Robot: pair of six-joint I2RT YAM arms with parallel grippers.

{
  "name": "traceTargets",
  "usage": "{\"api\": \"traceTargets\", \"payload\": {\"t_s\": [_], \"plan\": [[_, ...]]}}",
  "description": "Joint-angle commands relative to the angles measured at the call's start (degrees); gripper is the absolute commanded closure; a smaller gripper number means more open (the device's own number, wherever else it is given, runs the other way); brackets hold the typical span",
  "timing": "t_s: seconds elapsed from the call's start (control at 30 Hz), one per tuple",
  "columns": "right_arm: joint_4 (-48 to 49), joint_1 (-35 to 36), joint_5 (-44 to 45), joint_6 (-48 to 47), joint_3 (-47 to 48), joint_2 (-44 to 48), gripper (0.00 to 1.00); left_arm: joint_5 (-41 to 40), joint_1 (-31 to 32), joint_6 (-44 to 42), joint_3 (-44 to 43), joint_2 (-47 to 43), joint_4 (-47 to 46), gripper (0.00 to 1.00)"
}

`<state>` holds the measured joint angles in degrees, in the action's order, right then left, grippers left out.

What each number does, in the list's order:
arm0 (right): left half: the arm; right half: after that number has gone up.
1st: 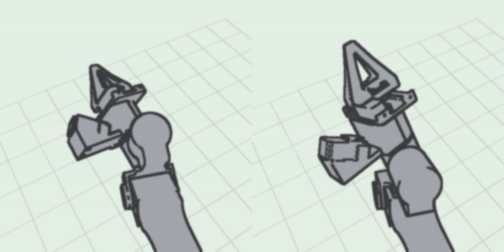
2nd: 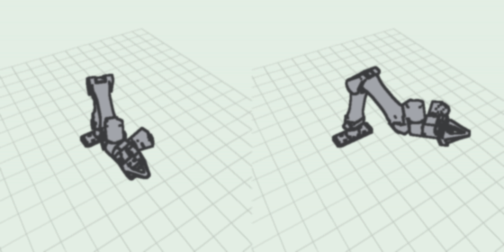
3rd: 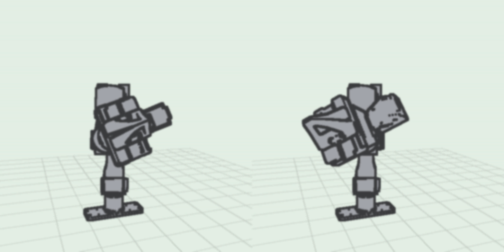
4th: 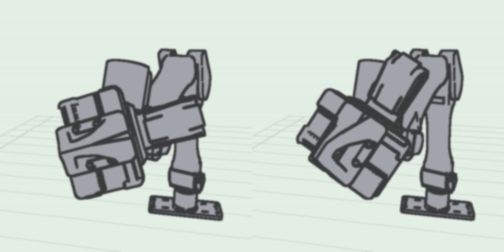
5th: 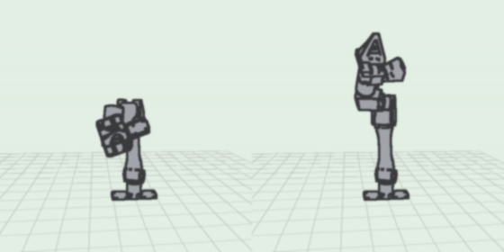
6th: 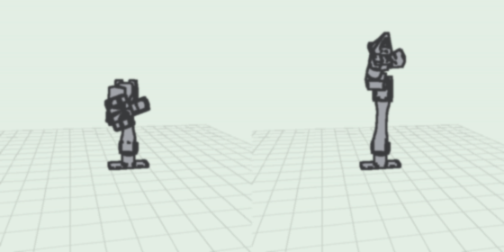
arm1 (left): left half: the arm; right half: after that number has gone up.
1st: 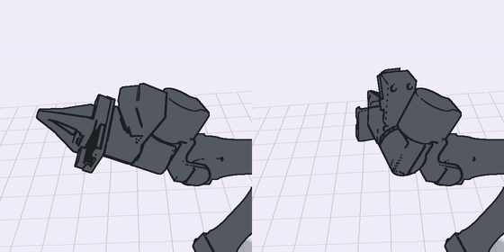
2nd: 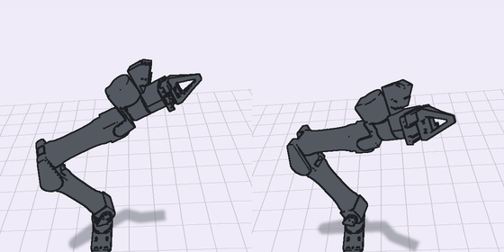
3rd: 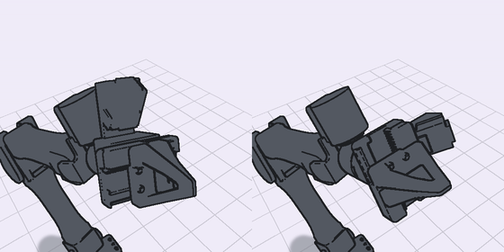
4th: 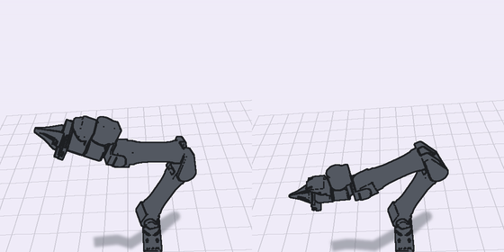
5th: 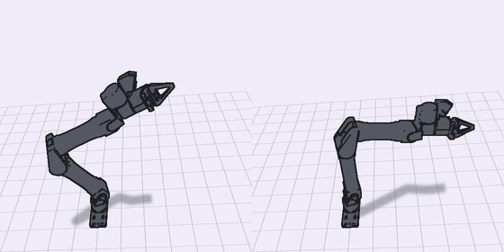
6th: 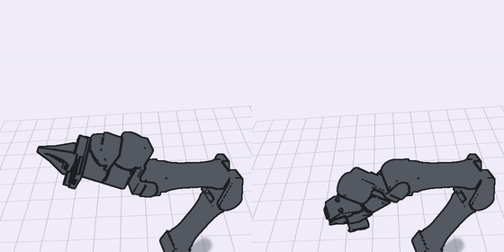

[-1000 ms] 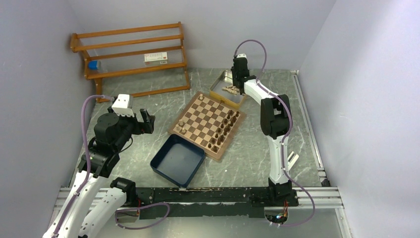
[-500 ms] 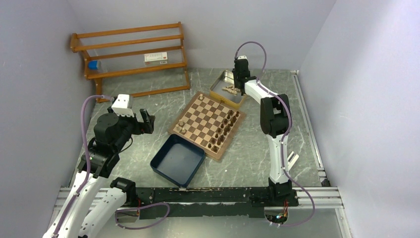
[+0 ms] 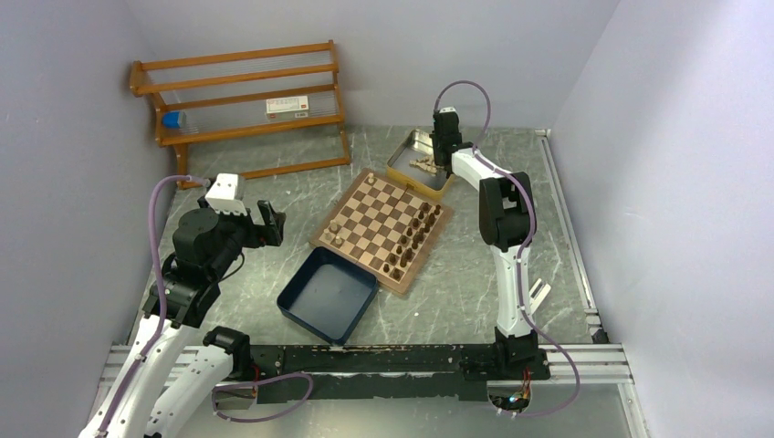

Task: Set up the chess pieces on the board
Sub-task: Pick up the chess piece from the storage box.

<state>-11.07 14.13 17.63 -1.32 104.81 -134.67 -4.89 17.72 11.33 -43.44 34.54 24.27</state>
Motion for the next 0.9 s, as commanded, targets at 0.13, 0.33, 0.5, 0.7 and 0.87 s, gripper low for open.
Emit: {"api": "traceTargets", "payload": {"t_s": [0.13,0.33,0.5,0.7,0.87], "plan": [[-0.1,-0.7,-0.9,-0.3,1.8,-1.1,0.77,0.0,-0.4,-0.4,-0.2,-0.4,-0.7,0.03],[-0.3,-0.8,-1.5,-0.3,1.3,0.2,0.81,-0.7,-0.4,-0.2,-0.3,-0.4,-0.6,0.03],[-0.2,-0.7,-1.2,-0.2,0.7,2.5,0.83,-0.4,-0.4,-0.3,-0.2,-0.4,-0.7,0.03],[0.2,-0.7,-1.5,0.0,-0.6,6.1,0.84,-0.2,-0.4,-0.2,-0.2,-0.3,-0.9,0.03],[0.0,-0.6,-1.6,0.7,-1.4,8.2,0.85,-0.3,-0.4,-0.1,-0.2,-0.3,-0.8,0.03]]}}
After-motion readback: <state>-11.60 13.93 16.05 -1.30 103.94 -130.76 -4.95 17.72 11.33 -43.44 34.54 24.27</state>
